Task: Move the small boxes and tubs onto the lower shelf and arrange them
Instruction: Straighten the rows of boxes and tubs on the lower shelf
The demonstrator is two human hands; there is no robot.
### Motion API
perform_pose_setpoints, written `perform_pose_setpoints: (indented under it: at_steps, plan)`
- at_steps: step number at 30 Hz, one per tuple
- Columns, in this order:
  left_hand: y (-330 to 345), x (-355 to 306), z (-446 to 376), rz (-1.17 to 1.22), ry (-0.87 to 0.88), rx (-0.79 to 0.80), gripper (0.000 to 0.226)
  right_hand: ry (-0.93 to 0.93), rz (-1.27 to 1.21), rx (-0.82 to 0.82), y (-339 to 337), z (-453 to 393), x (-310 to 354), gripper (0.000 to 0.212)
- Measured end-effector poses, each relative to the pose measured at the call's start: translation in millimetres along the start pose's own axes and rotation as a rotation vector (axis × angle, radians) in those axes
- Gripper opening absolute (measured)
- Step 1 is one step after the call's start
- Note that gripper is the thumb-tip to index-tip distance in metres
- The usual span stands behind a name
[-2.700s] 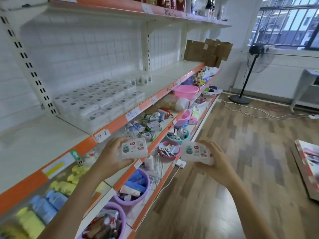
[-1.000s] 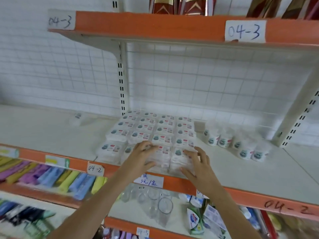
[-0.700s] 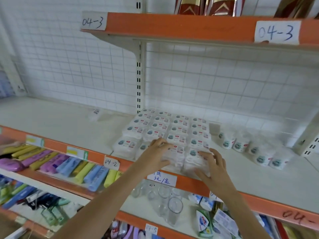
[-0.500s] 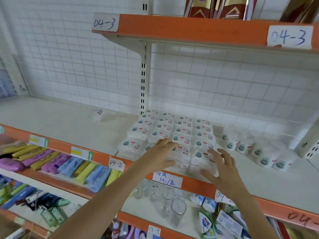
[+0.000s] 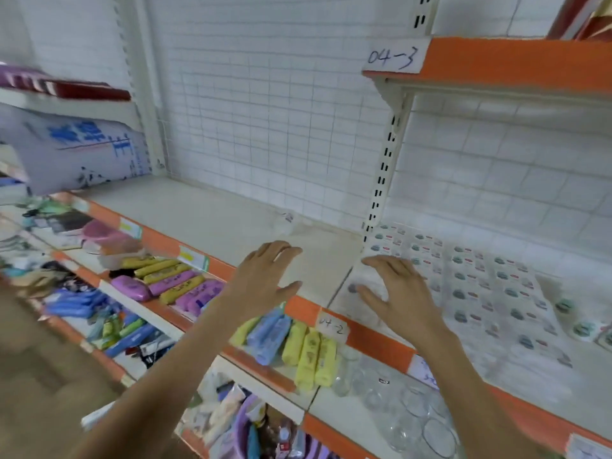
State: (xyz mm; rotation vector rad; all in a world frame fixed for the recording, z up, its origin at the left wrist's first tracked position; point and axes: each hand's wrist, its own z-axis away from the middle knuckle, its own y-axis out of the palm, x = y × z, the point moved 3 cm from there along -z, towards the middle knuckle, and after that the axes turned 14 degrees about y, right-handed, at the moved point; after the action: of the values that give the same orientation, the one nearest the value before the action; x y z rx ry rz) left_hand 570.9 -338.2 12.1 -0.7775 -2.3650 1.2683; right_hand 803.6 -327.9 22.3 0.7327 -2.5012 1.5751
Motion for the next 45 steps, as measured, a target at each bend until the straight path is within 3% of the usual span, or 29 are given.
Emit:
perform_pose_setpoints:
  at_steps: [4,8,15,20,25,34,37,41,45]
  plan:
    - [-21.1,72.1,56.2,0.021,-0.235,0.059,0.066,-0.01,-0.022,0.074,46.1,-31.5,49.1,0.043]
    - [-31.2,125.3,94.5,0.08,-0.444,0.021,0.056,0.018,-0.016,0.138,84.3,-60.5,80.8,0.049]
    - [-17.2,206.6,107.6,0.086,-0.514,0.045,0.055,0.112,-0.04,0.162,135.1,-127.7,101.2,0.053]
    - [8.1,270.8,83.1,0.08,-0.452,0.081,0.053,0.292,-0.168,0.141,174.3,-190.4,97.3,0.054]
    - [38.8,334.1,35.1,0.116,-0.383,0.213,0.054,0.558,-0.266,0.222,214.8,-249.7,80.5,0.063]
    - [110.7,373.6,-34.3,0.23,-0.152,0.295,0.051,0.8,-0.118,0.369,257.2,-272.3,69.9,0.082]
    - [131.5,372.8,-48.0,0.291,-0.033,0.296,0.073,0.853,-0.089,0.348,260.4,-276.0,72.5,0.074]
    - [146.8,369.2,-52.2,0.343,0.115,0.233,0.06,0.926,-0.229,0.297,261.6,-272.9,80.9,0.058]
    - [146.9,371.9,-52.0,0.409,0.182,0.223,0.068,0.981,-0.526,0.11,251.5,-258.9,93.2,0.047]
